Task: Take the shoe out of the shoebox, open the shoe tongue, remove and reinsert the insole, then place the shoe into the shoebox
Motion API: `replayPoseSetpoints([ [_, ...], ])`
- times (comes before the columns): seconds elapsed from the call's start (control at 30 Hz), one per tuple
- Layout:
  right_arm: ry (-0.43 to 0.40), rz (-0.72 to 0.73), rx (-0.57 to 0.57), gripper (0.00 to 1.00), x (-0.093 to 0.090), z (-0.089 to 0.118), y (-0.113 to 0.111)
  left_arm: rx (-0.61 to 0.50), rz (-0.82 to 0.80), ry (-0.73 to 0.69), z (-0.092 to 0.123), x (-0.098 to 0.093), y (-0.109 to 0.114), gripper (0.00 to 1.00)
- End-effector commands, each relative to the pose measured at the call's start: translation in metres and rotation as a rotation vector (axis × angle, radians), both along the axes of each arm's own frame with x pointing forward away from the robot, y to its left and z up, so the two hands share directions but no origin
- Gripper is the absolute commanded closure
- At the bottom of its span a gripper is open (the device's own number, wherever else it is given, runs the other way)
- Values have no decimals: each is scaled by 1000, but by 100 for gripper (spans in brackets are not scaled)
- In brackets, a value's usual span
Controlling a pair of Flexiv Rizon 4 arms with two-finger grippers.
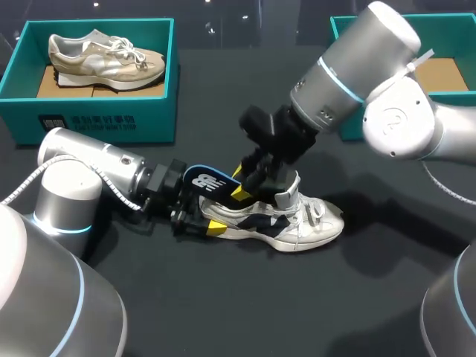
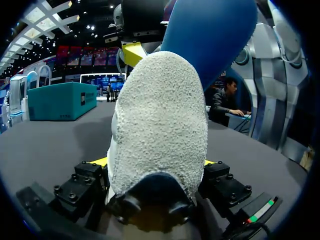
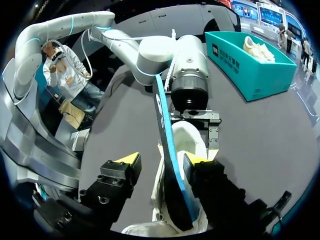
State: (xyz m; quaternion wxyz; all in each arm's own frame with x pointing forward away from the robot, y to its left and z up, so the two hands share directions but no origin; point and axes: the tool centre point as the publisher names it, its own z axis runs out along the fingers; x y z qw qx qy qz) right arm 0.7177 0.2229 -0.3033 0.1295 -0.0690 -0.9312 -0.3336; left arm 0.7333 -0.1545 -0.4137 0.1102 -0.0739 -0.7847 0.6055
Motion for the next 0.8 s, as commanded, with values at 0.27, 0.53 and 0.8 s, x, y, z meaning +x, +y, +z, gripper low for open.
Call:
replayPoseSetpoints([
  [0.27,28,-6,22,50,4,-16,11,1,1,0,-3,2,0,100],
  [0.53,41,-10,28,51,7,-21,17,1,1,0,-3,2,0,100],
  [0.8,36,-5,36,65,5,-19,23,1,1,0,-3,2,0,100],
])
